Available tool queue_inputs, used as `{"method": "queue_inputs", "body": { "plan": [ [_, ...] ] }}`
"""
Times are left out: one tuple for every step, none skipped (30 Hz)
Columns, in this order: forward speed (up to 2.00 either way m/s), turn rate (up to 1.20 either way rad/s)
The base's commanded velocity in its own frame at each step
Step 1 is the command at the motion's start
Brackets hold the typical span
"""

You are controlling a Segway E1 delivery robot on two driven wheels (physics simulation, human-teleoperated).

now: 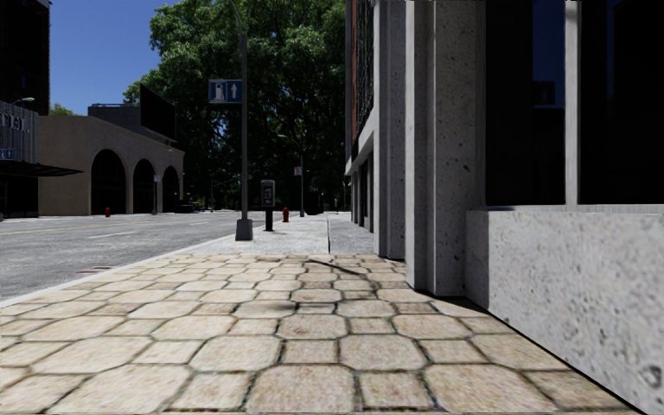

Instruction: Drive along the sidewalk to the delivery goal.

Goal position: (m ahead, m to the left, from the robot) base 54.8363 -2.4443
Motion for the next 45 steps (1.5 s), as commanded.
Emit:
{"method": "queue_inputs", "body": {
  "plan": [
    [2.0, 0.0],
    [2.0, 0.0],
    [2.0, 0.0],
    [2.0, 0.0],
    [2.0, 0.0],
    [2.0, 0.0],
    [2.0, 0.0],
    [2.0, 0.0],
    [2.0, 0.0],
    [2.0, 0.0],
    [2.0, 0.0],
    [2.0, 0.0],
    [2.0, 0.0],
    [2.0, 0.0],
    [2.0, 0.0],
    [2.0, 0.0],
    [2.0, 0.0],
    [2.0, 0.0],
    [2.0, 0.0],
    [2.0, 0.0],
    [2.0, 0.0],
    [2.0, 0.0],
    [2.0, 0.0],
    [2.0, 0.0],
    [2.0, 0.0],
    [2.0, 0.0],
    [2.0, 0.0],
    [2.0, 0.0],
    [2.0, 0.0],
    [2.0, 0.0],
    [2.0, 0.0],
    [2.0, 0.0],
    [2.0, 0.0],
    [2.0, 0.0],
    [2.0, 0.0],
    [2.0, 0.0],
    [2.0, 0.0],
    [2.0, 0.0],
    [2.0, 0.0],
    [2.0, 0.0],
    [2.0, 0.0],
    [2.0, 0.0],
    [2.0, 0.0],
    [2.0, 0.0],
    [2.0, 0.0]
  ]
}}
